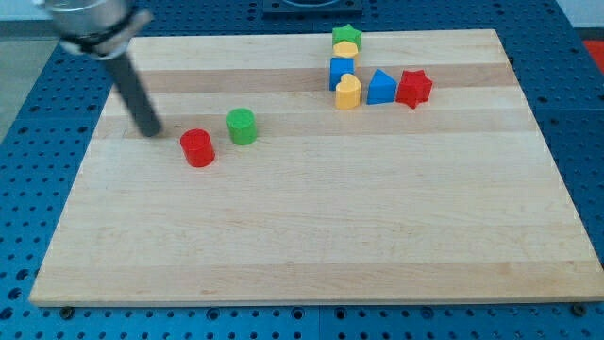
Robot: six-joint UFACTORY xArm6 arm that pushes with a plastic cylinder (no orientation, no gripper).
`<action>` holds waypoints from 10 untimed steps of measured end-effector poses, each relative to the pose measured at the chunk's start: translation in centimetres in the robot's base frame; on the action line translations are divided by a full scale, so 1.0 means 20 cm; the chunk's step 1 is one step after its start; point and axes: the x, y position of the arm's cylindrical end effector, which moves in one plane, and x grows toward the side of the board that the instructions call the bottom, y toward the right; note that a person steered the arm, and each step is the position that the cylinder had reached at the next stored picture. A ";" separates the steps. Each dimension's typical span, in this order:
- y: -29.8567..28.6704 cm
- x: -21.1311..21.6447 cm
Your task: Move the green circle right to the red star
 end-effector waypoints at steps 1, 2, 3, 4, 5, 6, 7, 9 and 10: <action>0.40 0.00; 0.65 0.03; 0.93 0.05; 1.03 0.08; 0.77 0.21; 0.56 0.38; 0.75 0.44; 1.16 0.19; 1.32 0.12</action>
